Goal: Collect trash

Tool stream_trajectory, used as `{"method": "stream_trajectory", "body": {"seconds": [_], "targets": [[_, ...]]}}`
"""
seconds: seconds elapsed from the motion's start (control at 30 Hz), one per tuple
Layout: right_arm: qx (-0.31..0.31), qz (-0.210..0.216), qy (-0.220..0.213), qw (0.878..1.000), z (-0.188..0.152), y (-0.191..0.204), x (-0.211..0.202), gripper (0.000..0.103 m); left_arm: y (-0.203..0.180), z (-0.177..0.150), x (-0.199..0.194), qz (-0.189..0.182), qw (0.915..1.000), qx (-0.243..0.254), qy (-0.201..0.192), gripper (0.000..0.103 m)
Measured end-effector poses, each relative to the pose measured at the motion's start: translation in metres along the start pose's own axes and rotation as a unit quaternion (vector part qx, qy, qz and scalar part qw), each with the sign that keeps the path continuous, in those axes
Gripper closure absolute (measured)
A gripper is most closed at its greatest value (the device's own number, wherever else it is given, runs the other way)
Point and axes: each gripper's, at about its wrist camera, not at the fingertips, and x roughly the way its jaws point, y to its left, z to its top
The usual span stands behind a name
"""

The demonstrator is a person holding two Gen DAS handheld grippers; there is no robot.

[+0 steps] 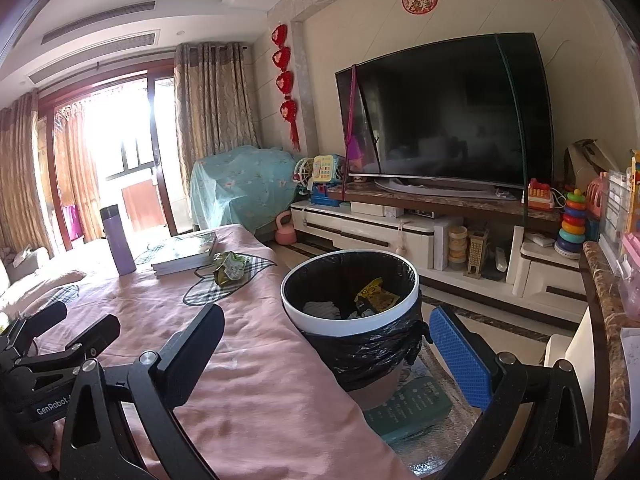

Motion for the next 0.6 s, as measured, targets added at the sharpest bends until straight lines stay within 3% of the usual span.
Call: {"method": "stream_trajectory", "body": {"seconds": [0.6], "targets": [[0.012, 0.008, 0.018, 1.000, -0.007, 0.006, 0.015, 0.000, 0.004, -0.003, 0.004, 0.001, 1.0000, 0.002, 0.005, 0.000]]}}
